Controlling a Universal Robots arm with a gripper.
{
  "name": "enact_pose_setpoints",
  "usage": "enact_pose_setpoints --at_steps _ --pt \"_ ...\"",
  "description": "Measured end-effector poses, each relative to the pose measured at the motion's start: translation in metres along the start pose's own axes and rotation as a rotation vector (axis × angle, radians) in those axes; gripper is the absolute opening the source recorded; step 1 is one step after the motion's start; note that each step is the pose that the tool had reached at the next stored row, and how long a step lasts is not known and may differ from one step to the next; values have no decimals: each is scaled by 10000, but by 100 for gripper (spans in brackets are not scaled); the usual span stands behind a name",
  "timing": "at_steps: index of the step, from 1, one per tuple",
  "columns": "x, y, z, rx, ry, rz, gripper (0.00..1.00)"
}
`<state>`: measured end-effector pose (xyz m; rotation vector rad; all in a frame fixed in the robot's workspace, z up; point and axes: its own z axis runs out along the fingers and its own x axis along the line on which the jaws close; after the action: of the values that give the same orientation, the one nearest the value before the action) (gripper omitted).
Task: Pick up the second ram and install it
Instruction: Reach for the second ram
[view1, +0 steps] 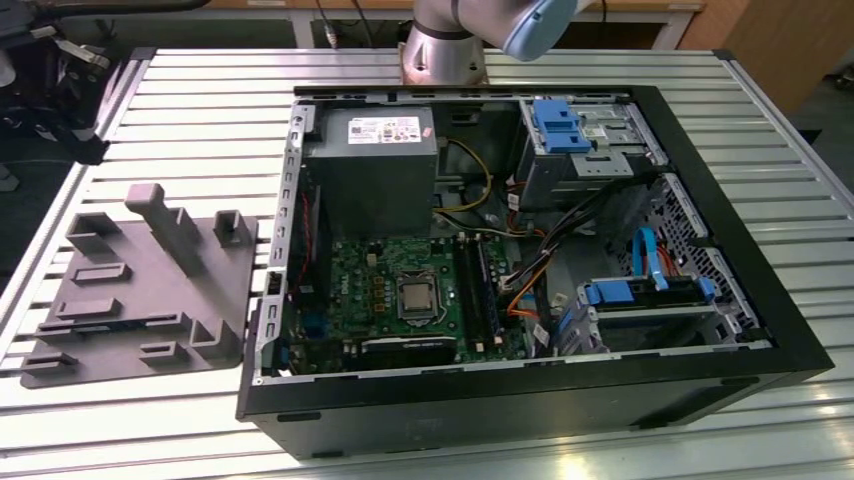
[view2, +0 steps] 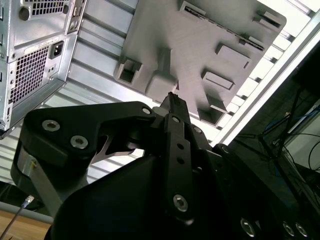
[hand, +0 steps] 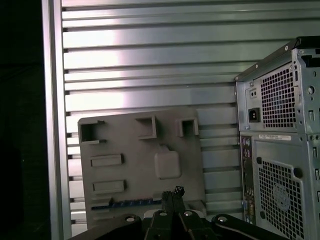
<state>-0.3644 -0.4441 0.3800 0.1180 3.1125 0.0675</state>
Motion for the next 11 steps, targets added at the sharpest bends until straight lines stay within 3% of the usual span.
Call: enact_pose_setpoints --at_steps 11 --pt "48 -24 14 -1 0 0 11"
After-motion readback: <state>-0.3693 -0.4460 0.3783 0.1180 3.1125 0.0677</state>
